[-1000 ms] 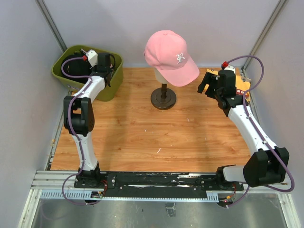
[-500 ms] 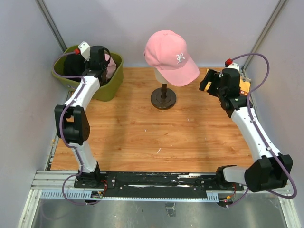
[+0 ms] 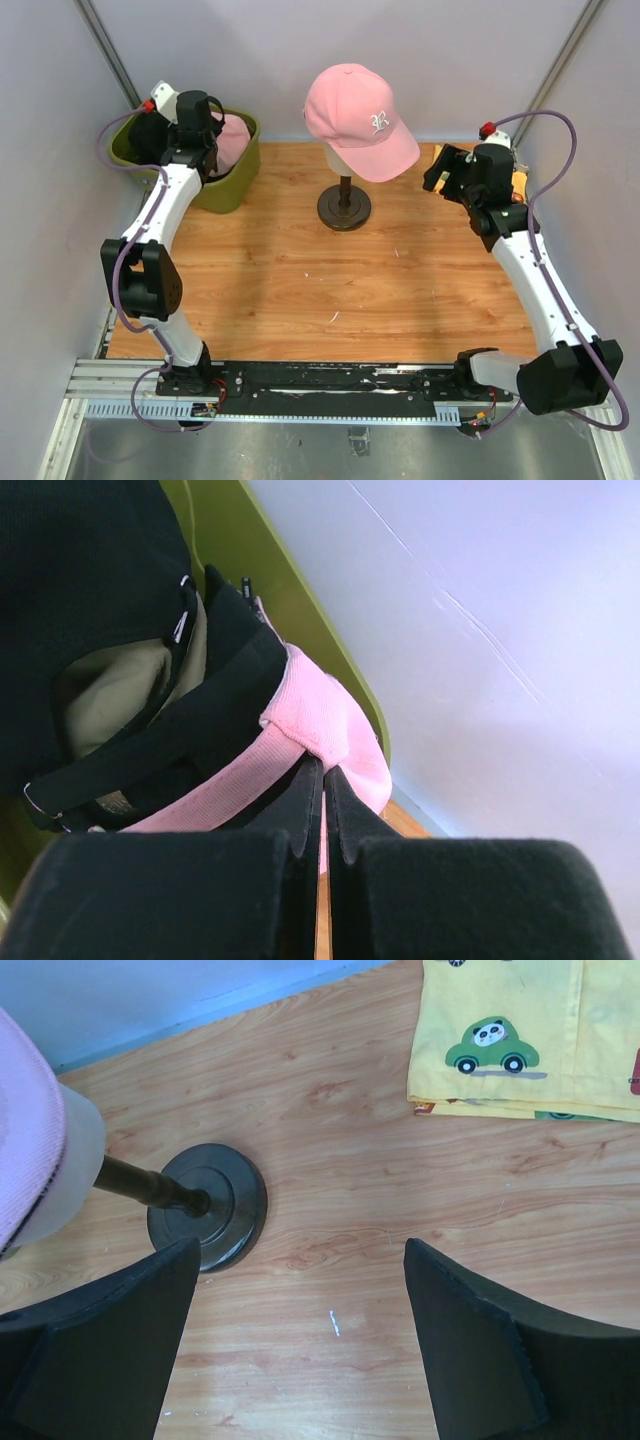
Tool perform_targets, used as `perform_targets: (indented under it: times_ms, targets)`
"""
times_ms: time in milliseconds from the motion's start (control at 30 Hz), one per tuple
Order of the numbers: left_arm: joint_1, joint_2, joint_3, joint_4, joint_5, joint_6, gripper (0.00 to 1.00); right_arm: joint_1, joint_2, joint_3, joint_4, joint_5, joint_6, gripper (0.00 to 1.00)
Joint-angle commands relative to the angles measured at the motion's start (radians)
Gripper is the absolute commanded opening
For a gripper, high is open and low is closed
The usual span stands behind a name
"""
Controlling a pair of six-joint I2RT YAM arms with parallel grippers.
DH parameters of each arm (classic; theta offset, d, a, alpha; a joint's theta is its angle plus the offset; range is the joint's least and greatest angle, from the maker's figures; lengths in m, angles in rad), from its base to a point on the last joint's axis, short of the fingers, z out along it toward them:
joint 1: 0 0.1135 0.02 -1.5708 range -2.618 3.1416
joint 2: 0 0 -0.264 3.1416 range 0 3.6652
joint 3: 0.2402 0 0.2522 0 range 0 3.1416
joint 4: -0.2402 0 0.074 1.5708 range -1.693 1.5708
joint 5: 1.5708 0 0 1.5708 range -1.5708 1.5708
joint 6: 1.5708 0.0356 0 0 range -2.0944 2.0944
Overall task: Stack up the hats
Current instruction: Pick up the hat from the bin.
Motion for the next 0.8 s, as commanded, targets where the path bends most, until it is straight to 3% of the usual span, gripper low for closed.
perform_targets:
  times_ms: [0,267,767]
  targets:
    - [0.001,-0.064,0.020,0.039,0.001,-0.064,0.01,0.020,-0.040,0.045,-0.024,0.030,-0.026,0.84]
    - [0.078,-0.090,0.019,-0.010,0.067,-0.233,0.01,0.064,-0.089,0.089,-0.039,0.071,-0.071,0.83]
    - [0.198,-0.170,-0.038,-0.025,0.293,-0.452,0.01,0.572,0.146,0.563,-0.050,0.272,-0.432,0.83]
